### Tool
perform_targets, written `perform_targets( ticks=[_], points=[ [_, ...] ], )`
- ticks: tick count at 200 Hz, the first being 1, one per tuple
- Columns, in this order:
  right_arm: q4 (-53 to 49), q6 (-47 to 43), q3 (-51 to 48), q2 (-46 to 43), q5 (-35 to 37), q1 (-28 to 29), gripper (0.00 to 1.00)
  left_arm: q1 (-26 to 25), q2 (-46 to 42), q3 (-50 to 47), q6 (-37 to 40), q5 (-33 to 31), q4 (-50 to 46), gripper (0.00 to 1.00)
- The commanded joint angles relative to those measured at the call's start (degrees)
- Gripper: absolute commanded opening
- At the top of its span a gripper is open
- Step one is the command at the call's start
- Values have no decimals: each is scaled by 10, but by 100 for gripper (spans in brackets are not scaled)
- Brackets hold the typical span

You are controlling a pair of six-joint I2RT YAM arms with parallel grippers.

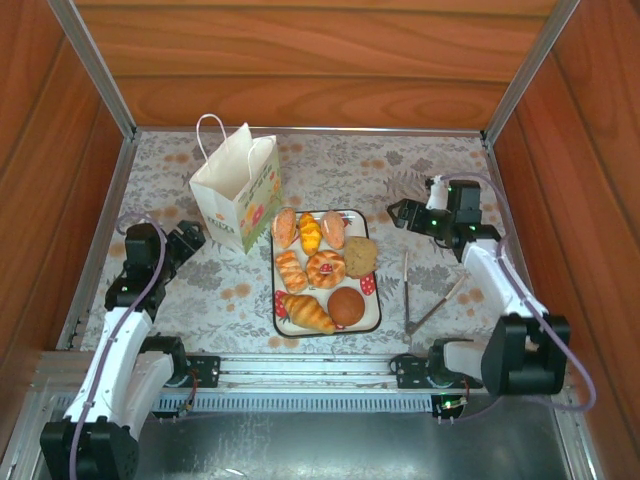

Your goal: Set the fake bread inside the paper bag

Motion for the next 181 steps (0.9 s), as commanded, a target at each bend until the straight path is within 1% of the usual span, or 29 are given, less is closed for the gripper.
perform_targets(
  ticks=[1,12,29,37,42,79,100,116,181],
  points=[
    [3,18,28,80,-92,0,78,-28,-9,5,-43,85,-70,91],
    [1,16,51,128,-110,1,71,-52,-5,4,-49,89,-73,91],
    [-11,4,88,193,-119,6,66,-83,7,3,-57,87,-74,91],
    [-17,-3,105,215,-118,10,64,-89,10,4,-55,86,-73,91],
    [-21,-4,115,248,-116,13,62,-90,11,6,-50,84,-74,91],
    [-54,-25,187,346,-111,42,55,-90,-16,28,-34,-1,-75,91],
    [-57,-29,208,375,-93,50,52,-89,-23,45,-21,-26,-79,91],
    [-59,-30,218,395,-95,53,50,-89,-23,54,-15,-36,-87,92],
    [-67,-40,232,434,-92,65,41,-89,-22,59,-13,-53,-96,92]
  ],
)
